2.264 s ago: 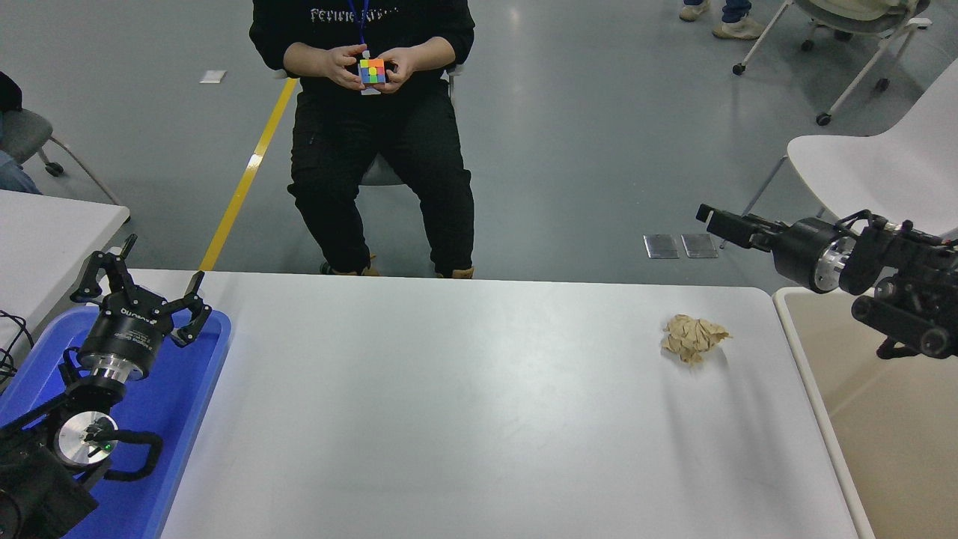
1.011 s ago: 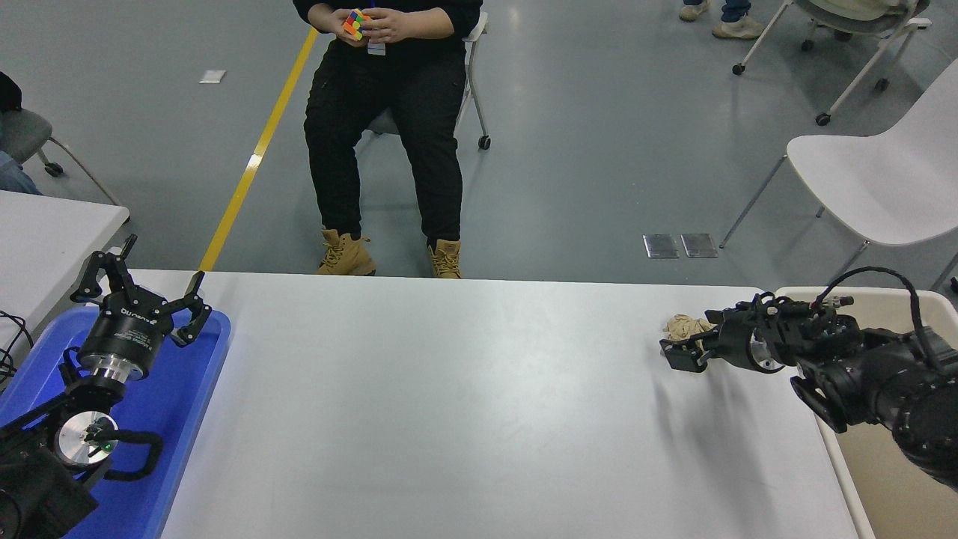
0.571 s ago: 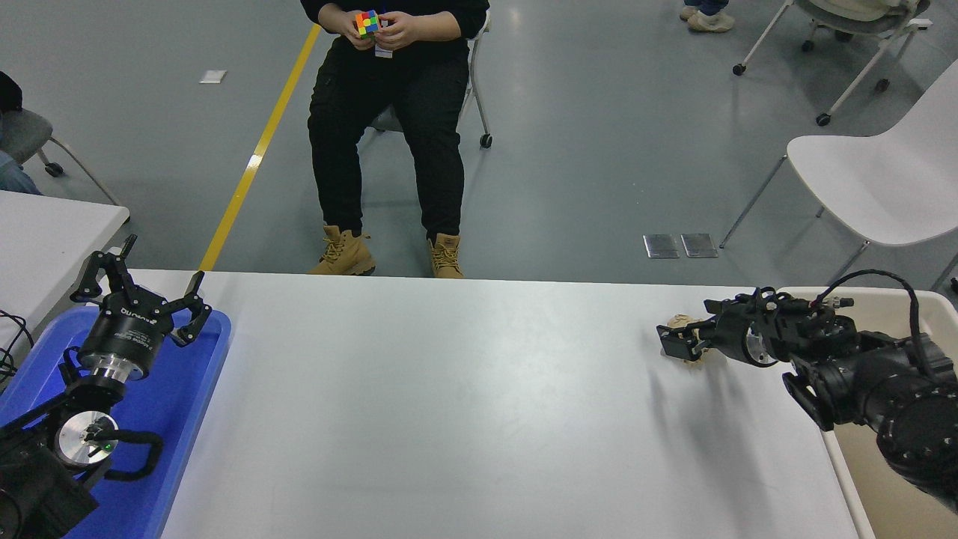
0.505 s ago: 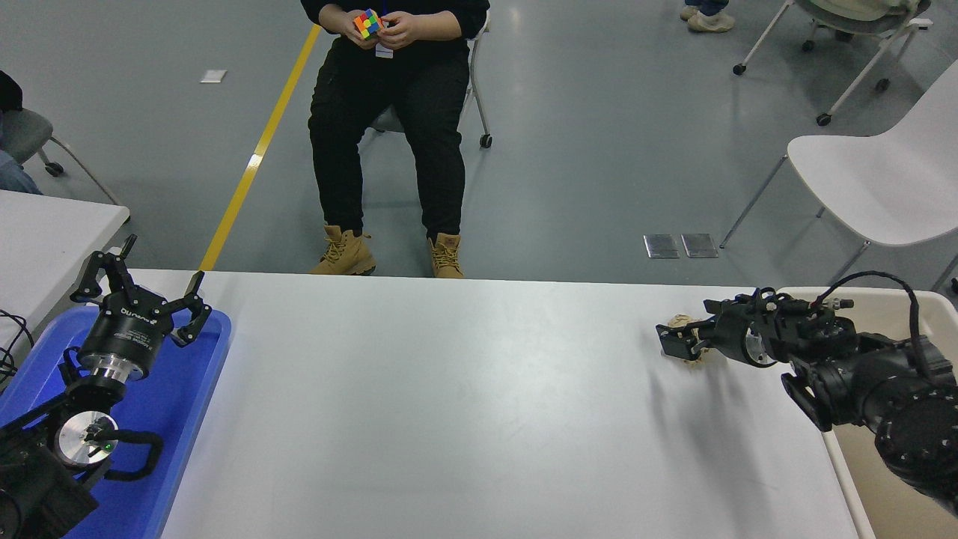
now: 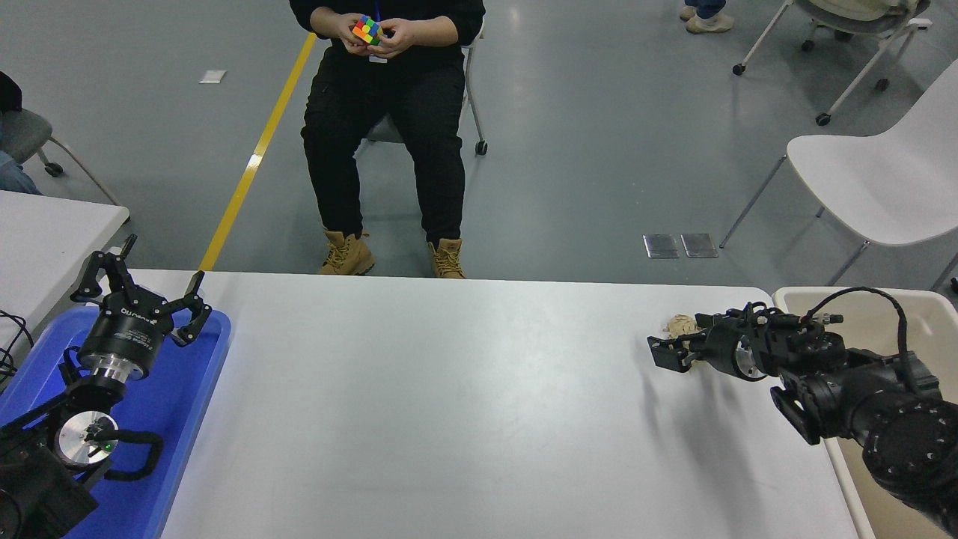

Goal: Clean the table surface

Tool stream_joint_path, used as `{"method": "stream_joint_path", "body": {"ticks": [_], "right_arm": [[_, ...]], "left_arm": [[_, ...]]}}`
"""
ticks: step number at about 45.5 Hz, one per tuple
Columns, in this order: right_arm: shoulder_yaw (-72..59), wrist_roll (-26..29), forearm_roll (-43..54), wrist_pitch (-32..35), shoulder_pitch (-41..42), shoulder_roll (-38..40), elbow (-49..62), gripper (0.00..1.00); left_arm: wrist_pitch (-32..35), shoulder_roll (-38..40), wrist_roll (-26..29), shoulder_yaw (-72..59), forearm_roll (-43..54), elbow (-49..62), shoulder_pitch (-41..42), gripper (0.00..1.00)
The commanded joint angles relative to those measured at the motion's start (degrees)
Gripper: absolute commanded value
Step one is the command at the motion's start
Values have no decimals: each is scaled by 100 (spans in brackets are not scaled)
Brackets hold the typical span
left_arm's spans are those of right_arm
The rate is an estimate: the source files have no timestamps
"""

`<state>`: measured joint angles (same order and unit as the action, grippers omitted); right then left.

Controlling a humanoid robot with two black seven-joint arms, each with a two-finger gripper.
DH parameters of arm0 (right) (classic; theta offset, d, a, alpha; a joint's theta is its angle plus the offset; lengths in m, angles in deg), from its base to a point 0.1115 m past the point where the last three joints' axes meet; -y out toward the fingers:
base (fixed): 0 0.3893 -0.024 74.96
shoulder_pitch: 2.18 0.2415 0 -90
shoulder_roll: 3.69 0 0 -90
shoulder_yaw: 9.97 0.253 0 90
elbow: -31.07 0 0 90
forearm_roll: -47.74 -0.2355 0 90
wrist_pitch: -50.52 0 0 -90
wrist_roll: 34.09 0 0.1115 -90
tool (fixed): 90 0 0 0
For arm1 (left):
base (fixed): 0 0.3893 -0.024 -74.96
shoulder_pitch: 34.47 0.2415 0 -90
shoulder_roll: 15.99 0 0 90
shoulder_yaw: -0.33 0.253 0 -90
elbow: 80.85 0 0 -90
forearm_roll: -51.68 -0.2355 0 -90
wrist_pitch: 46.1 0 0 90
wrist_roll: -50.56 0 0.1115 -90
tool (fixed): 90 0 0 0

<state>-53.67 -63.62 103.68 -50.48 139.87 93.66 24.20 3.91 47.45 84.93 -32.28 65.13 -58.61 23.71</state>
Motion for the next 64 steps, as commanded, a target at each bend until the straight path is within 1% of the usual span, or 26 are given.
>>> {"method": "stream_joint_path", "body": {"ticks": [1,14,15,18,20,33,35,41,47,50,52,54,56,62,64], "right_arm": [[-16,0,4,2,-54,-32,2,98],[-86,0,66,19,-204,-199,-16,97],[-86,0,66,19,-213,-207,-16,96],[-95,0,74,19,-230,-243,-16,87],[-95,0,74,19,-230,-251,-7,85],[-33,9,13,19,-195,-225,116,85],[-51,9,13,19,-213,-225,116,83],[-69,9,13,19,-221,-251,116,82],[-86,0,83,28,-213,-243,125,67],[-69,0,83,28,-178,-234,133,62],[-69,-9,74,28,-169,-216,151,56],[-69,-9,74,28,-169,-216,221,55],[-78,-9,74,37,-169,-216,327,47],[-60,-18,74,37,-178,-216,371,46],[-60,-26,74,37,-178,-208,371,42]], "left_arm": [[0,2,0,0,0,0,0,100],[0,2,0,0,0,0,0,100],[0,2,0,0,0,0,0,100],[0,2,0,0,0,0,0,100],[0,2,0,0,0,0,0,100],[0,-7,0,0,0,0,0,100],[0,2,0,0,0,0,0,100],[0,2,0,0,0,0,0,100],[0,2,0,0,0,0,0,100],[0,2,0,0,0,0,0,100],[0,2,0,0,0,0,0,100],[0,2,0,0,0,0,0,100],[0,-7,0,0,0,0,0,100],[0,-7,0,0,0,0,0,100],[0,-7,0,0,0,0,0,100]]}}
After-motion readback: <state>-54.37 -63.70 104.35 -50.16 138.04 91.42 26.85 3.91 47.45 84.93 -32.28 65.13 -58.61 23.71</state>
